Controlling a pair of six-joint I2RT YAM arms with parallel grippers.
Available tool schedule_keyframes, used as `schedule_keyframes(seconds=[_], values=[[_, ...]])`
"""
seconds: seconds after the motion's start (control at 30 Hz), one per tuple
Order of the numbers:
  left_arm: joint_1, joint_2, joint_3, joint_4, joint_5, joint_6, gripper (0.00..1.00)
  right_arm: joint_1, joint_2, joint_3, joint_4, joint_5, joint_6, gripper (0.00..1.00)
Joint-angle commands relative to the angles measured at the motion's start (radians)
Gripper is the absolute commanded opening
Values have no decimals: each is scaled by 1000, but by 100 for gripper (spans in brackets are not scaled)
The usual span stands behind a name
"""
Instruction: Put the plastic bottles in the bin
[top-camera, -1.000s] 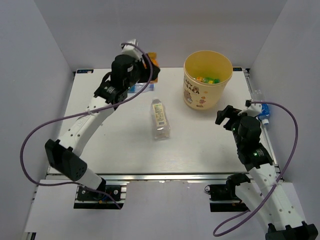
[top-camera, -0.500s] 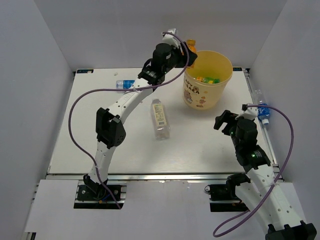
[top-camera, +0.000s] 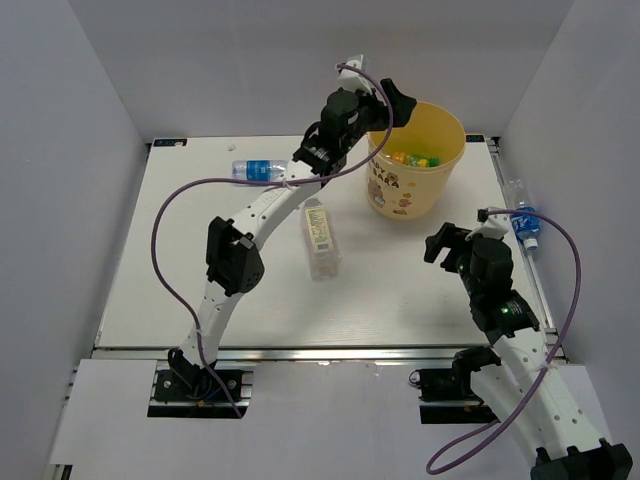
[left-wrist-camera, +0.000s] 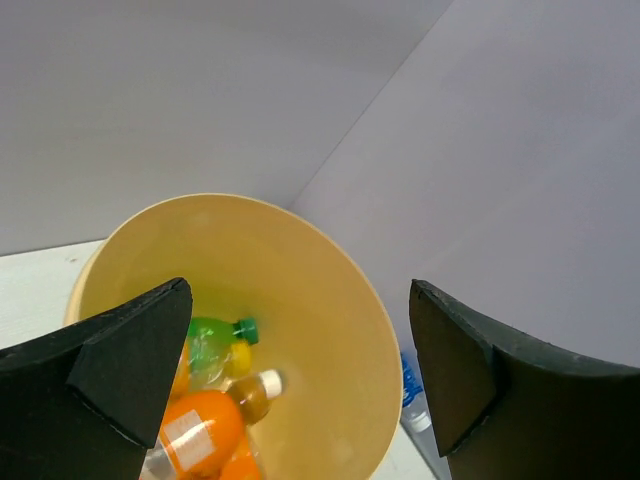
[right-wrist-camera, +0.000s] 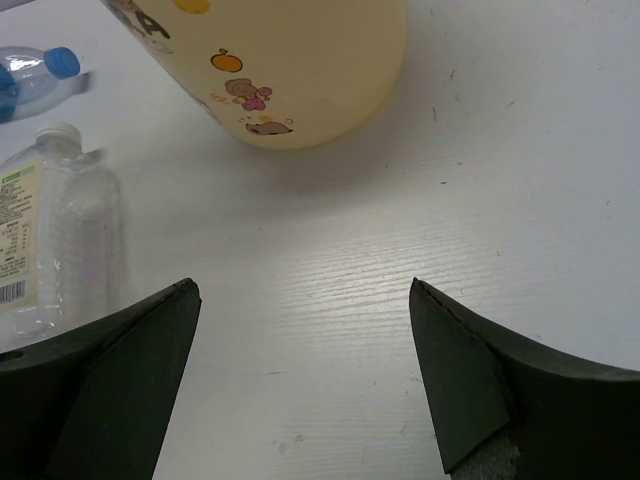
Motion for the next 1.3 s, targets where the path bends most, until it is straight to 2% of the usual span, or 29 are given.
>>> schedule_keyframes(seconds=[0.0,0.07,0.17,0.2,0.3,0.33,0.37,0.4,0.43,0.47,0.5,0.53,0.57,0.6,0.67,0.77,0.9,1.07,1.27], values=[[3,-167,-19,-59,-33,57,98,1,7,2,56,-40,-29,89],[5,-209,-38,-93,-65,81,98,-1,18,6,55,-31,-34,89],[5,-344,-173,-181,-134,124,98,1,30,10,56,-65,-47,89],[6,-443,-318,-199,-215,129,98,-1,36,10,58,-103,-52,89],[17,-607,-578,-219,-379,115,98,4,54,17,64,-204,-78,89],[20,-717,-749,-237,-425,101,98,19,60,25,59,-221,-84,89],[22,-773,-837,-257,-462,80,98,38,70,37,56,-229,-86,89],[25,-828,-923,-280,-502,61,98,91,86,42,56,-220,-86,89],[32,-884,-1088,-297,-607,25,98,128,97,45,59,-205,-87,89],[39,-989,-1167,-329,-648,-48,98,174,110,48,65,-147,-81,89],[60,-1040,-1240,-348,-671,-83,98,274,146,60,82,-113,-81,89],[71,-1086,-1306,-375,-697,-127,98,323,171,71,91,-87,-81,89],[86,-1166,-1416,-442,-691,-211,98,372,204,89,98,-45,-80,89],[100,-1201,-1462,-481,-679,-257,98,443,276,111,102,-28,-75,89],[123,-1295,-1566,-555,-650,-342,98,495,356,189,110,22,-57,89],[126,-1381,-1660,-609,-663,-405,98,568,533,313,102,72,-34,89],[128,-1497,-1689,-633,-670,-408,98,613,788,488,64,105,-11,89],[131,-1539,-1691,-655,-682,-393,98,616,1011,721,-20,162,15,89],[132,-1539,-1691,-664,-679,-373,98,614,1218,907,-152,161,8,89]])
